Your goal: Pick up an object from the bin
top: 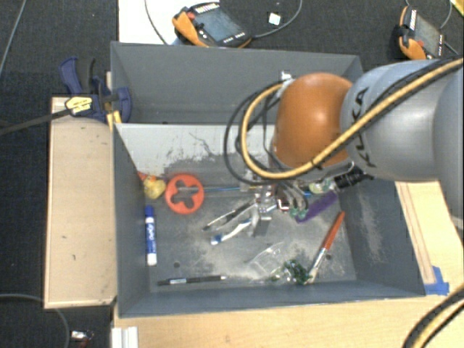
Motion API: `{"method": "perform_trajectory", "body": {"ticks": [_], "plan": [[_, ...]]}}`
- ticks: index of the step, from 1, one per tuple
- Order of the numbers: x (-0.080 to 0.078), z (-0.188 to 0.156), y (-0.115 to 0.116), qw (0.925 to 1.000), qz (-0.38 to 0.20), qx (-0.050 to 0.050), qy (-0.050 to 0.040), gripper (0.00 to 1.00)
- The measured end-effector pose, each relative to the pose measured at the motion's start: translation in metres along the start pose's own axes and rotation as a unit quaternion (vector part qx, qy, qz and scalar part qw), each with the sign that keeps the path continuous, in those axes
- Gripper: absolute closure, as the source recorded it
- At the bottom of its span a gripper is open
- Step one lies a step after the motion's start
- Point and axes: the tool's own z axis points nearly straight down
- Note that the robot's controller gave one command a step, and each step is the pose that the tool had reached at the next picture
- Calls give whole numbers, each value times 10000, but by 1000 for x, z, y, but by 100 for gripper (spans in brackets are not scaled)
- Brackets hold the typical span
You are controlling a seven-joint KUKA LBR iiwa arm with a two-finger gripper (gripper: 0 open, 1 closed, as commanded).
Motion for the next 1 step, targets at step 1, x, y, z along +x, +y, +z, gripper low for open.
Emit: {"method": "perform_trajectory", "body": {"ticks": [1], "plan": [[0,0,0,10000,2,0,0,0]]}}
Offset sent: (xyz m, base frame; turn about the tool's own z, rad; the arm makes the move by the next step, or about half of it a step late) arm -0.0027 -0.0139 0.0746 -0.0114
